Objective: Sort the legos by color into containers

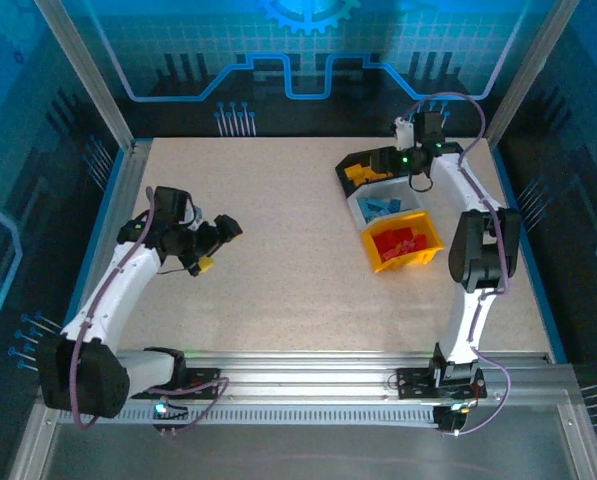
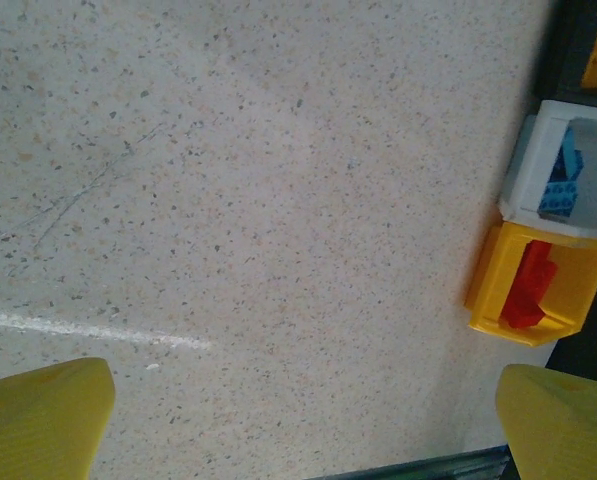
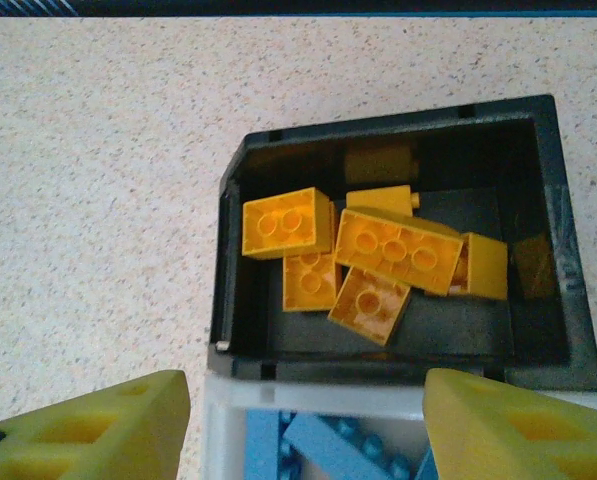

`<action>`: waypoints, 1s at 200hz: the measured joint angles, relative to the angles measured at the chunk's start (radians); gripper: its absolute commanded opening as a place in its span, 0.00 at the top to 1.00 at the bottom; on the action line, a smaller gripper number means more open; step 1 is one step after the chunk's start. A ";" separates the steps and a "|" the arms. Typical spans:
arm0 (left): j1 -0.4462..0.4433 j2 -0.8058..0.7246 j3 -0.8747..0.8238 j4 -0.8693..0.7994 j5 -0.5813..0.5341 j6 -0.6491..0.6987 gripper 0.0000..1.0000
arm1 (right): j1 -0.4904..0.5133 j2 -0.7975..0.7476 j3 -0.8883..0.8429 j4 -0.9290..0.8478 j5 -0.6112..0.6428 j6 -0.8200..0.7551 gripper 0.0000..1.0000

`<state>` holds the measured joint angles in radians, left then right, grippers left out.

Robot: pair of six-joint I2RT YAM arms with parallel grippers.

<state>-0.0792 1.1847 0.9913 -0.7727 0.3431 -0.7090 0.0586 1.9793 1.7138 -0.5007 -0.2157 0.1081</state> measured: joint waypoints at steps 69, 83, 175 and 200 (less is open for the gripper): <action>0.000 -0.154 -0.013 -0.001 -0.032 0.000 0.01 | -0.002 -0.347 -0.381 0.109 -0.058 -0.007 0.34; 0.000 -0.173 -0.014 0.000 -0.035 0.001 0.01 | -0.006 -0.424 -0.467 0.129 -0.073 -0.014 0.33; 0.000 -0.163 0.015 -0.008 -0.135 0.034 0.01 | -0.106 -0.844 -0.916 0.294 -0.092 0.025 0.22; 0.000 -0.163 0.037 -0.006 -0.209 0.046 0.01 | -0.113 -0.895 -0.955 0.328 -0.067 0.032 0.17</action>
<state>-0.0795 1.0218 1.0283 -0.7792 0.1341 -0.6628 -0.0544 1.0843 0.7589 -0.1730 -0.2829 0.1402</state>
